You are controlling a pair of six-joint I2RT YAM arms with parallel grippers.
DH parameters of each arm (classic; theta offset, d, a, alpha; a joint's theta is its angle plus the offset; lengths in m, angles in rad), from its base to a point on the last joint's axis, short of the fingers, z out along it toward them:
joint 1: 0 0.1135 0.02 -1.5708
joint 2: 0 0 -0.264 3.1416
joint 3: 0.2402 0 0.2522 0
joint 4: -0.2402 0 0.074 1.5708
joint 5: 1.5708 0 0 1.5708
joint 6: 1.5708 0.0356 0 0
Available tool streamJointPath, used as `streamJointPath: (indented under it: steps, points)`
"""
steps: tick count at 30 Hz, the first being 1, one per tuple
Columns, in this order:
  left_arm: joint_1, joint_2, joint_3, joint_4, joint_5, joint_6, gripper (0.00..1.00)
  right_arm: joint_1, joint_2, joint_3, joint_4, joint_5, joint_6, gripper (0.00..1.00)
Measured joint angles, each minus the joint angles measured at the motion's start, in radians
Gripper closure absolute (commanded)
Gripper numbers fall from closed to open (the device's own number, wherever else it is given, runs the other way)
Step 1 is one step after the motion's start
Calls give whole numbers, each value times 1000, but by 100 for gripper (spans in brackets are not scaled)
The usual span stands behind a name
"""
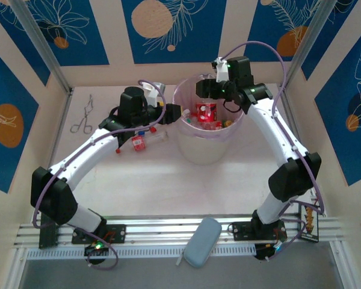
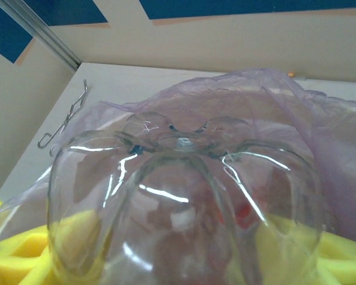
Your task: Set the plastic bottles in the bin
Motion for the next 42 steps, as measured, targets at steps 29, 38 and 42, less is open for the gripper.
streamJointPath:
  steps: [29,38,42]
  points:
    - [-2,8,5,2,-15,0,24,34,-63,-42,-190,111,-109,42]
    - [-2,8,7,3,-22,-4,25,50,-54,-137,-90,110,-114,45]
    - [-2,8,9,2,-22,-4,25,51,-71,-174,-42,99,-110,46]
